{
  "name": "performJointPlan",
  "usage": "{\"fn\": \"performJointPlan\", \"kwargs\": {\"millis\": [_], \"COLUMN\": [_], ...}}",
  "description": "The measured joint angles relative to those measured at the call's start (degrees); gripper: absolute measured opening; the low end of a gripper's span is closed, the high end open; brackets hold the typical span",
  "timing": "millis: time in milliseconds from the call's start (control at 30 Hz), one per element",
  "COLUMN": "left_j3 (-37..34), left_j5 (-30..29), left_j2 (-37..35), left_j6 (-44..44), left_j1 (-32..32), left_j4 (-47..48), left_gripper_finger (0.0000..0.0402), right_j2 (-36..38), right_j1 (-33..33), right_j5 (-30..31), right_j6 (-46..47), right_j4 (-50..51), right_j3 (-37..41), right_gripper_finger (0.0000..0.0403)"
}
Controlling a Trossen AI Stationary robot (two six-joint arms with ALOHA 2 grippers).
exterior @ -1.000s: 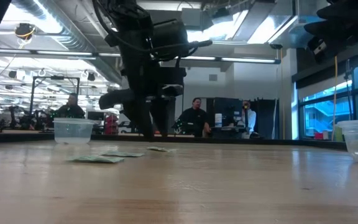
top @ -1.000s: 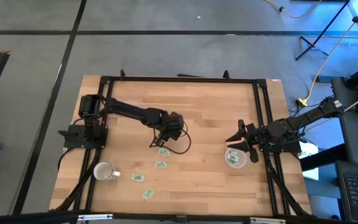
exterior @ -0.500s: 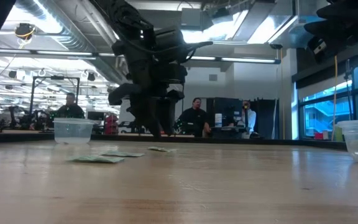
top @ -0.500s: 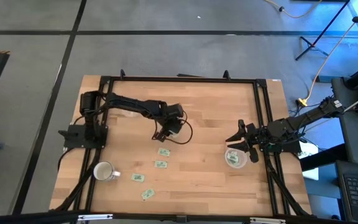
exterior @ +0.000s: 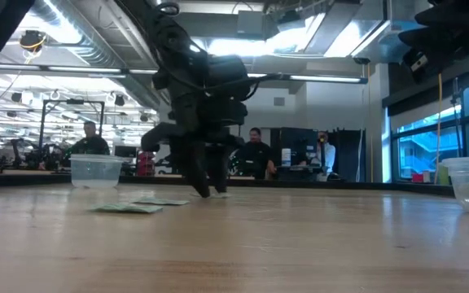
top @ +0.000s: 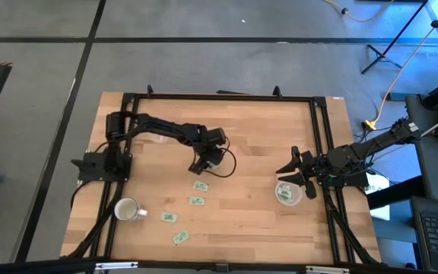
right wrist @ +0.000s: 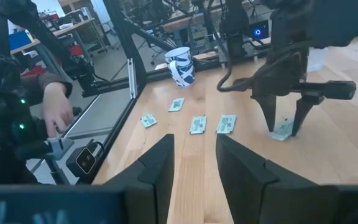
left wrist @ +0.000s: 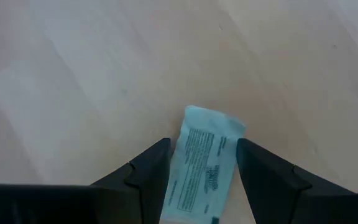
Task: Pick and place Stevia / Truvia into bins
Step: Put the stevia packet into the square transparent container
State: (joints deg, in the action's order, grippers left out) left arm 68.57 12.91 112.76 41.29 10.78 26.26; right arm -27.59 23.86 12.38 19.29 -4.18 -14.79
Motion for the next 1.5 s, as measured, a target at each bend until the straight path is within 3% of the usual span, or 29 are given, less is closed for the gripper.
{"fn": "performJointPlan", "kwargs": {"millis": [1500], "left_j3": [-0.4], "left_j5": [-1.3], "left_j2": [-0.3], "left_j6": [0.0], "left_j1": [0.6], "left_j4": [-1.5], "left_gripper_finger": [0.006], "right_j2": [0.0], "right_j1": [0.0], "right_j5": [0.0], "right_j6": [-0.2], "right_j4": [2.9], "right_j3": [0.0], "right_gripper_finger": [0.0123]}}
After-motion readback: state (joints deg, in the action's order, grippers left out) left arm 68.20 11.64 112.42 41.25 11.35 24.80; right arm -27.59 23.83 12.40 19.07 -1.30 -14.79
